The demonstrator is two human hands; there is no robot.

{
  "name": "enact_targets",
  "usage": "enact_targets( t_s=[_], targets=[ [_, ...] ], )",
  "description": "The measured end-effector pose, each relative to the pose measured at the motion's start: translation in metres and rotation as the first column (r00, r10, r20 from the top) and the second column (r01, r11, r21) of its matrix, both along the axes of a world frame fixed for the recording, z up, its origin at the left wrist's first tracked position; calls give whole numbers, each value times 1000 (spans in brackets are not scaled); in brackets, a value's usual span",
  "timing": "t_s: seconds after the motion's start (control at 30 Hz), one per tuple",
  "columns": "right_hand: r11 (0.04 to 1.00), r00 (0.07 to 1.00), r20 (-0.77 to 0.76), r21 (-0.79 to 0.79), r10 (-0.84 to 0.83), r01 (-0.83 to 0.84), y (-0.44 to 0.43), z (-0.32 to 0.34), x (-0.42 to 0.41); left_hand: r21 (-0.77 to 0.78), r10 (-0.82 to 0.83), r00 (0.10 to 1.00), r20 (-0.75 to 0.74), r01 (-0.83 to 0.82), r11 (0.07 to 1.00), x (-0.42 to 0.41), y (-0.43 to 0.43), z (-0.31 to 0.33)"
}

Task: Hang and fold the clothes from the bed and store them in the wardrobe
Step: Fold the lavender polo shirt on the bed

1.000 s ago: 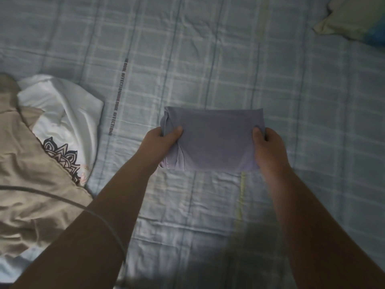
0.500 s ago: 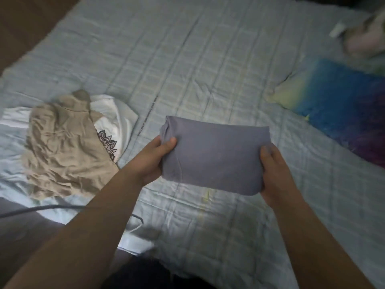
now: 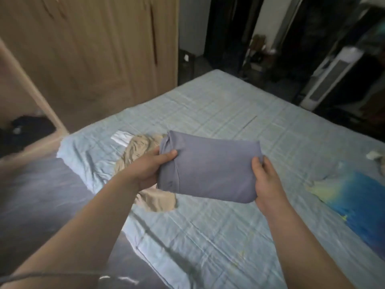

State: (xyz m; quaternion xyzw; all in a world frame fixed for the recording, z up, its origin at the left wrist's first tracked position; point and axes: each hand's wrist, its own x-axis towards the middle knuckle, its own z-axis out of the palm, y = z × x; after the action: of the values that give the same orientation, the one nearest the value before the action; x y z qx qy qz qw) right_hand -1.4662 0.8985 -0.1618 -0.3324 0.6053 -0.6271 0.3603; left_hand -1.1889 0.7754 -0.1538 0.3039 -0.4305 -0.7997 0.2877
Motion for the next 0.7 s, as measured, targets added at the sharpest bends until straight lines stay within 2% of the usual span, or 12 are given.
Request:
enact_targets(
  t_s=[0.1,0.2,0.33,0.43,0.6,0.7],
  targets=[
    [993,991,-58,-30,117,-118,-46,22,85,-56,146,989,-37,-148,987,102,-9,27],
    [975,970,-123,-51,210,-218,-88,39,166,-140,331,944,10,-327,935,192,-15,52],
    [932,926,-184,-91,330,-350,-146,60,308,-307,602,798,35,-564,766,333,-15,83],
    [887,877,-235,-101,420,-451,-184,71,400,-398,748,659,77,-668,629,418,-11,96],
    [828,813,-284,-99,508,-552,-233,75,512,-399,888,456,64,-804,442,510,-18,94],
    [807,800,-250,-101,546,-582,-265,67,556,-376,921,383,76,-845,382,546,-34,86]
  ],
)
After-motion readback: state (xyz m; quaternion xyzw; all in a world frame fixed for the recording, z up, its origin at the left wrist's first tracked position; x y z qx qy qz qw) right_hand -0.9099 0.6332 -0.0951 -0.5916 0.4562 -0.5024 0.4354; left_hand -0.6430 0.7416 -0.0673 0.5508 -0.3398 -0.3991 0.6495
